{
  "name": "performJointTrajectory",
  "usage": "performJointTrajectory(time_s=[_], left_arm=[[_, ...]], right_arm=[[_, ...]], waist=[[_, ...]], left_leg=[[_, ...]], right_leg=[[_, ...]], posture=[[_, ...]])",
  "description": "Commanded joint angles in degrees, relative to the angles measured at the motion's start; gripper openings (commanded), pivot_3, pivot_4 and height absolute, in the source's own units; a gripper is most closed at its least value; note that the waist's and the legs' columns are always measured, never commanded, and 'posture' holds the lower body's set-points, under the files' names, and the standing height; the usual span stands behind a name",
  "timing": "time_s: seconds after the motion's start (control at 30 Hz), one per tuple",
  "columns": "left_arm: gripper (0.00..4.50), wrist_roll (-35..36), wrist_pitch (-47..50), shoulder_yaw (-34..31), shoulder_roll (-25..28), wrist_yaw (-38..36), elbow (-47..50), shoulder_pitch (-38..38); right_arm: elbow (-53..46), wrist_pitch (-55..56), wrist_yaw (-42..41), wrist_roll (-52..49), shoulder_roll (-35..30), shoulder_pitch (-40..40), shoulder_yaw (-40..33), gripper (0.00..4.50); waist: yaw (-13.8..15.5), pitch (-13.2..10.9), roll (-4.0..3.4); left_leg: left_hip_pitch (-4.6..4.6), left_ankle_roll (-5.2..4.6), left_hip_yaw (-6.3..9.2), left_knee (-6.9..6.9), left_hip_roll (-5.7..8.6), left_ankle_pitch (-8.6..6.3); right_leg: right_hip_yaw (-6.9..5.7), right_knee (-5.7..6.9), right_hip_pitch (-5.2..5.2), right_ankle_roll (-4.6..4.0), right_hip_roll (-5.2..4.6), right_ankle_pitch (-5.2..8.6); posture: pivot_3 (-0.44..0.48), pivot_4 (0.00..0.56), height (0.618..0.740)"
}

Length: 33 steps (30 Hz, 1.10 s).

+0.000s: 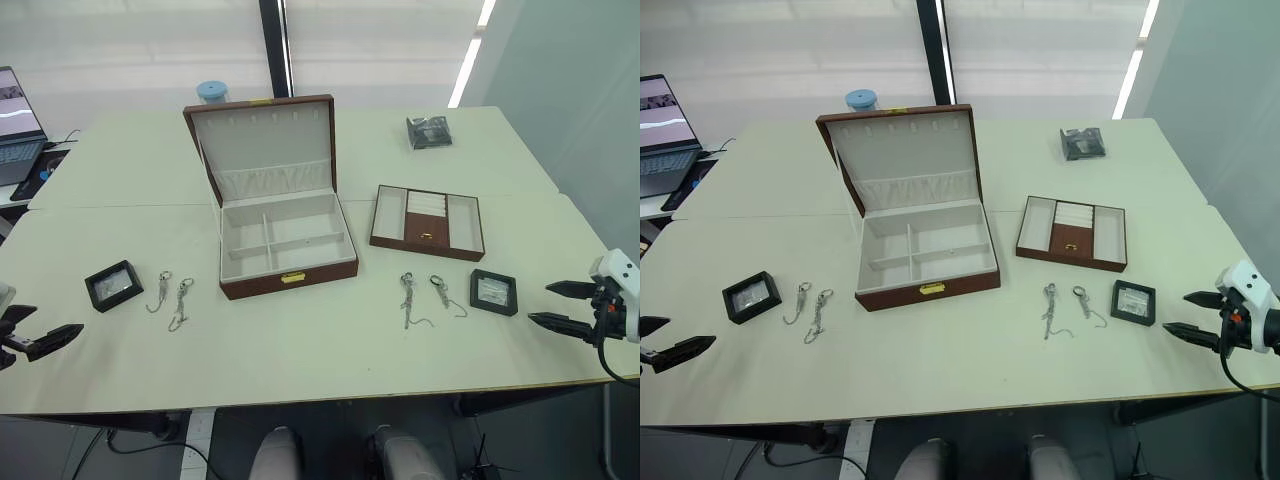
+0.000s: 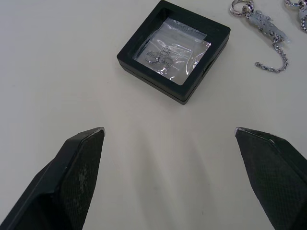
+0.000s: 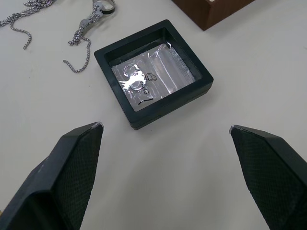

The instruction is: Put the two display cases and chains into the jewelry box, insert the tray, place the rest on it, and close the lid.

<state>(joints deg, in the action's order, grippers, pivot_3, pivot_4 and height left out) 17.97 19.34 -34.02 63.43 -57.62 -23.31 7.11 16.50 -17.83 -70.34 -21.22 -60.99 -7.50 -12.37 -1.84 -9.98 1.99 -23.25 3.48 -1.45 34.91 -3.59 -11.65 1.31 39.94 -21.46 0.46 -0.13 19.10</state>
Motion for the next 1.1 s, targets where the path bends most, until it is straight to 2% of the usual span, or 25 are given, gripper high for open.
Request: performJointTrajectory(time_s=[0.03, 0.37, 1.1], left_arm=[[4.5, 0.1, -0.7, -0.5, 0.2, 0.1, -0.8, -0.9], [4.5, -2.0, -3.1, 1.3, 0.3, 0.9, -4.7, -2.9], [4.5, -2.7, -4.6, 2.2, 0.9, 0.0, -6.7, -3.2]], right_arm=[[0.1, 0.9, 0.0, 0.1, -0.2, -0.6, -1.7, 4.48], [2.1, 1.8, -0.3, 0.4, -0.5, -1.5, -1.7, 4.48], [5.5, 4.2, -0.4, 0.8, -0.2, -1.7, -1.8, 4.48]], waist=[[0.0, 0.0, 0.0], [0.0, 0.0, 0.01], [0.0, 0.0, 0.01]], left_leg=[[0.0, 0.0, 0.0, 0.0, 0.0, 0.0], [0.07, 0.0, -0.06, 0.01, 0.0, 0.0], [0.17, 0.0, -0.16, 0.01, 0.0, 0.0]], right_leg=[[0.0, 0.0, 0.0, 0.0, 0.0, 0.0], [0.02, 0.03, 0.03, 0.0, 0.01, 0.0], [0.15, 0.07, 0.06, -0.01, 0.01, 0.0]], posture=[[0.0, 0.15, 0.74], [0.0, 0.15, 0.74], [0.0, 0.15, 0.74]])
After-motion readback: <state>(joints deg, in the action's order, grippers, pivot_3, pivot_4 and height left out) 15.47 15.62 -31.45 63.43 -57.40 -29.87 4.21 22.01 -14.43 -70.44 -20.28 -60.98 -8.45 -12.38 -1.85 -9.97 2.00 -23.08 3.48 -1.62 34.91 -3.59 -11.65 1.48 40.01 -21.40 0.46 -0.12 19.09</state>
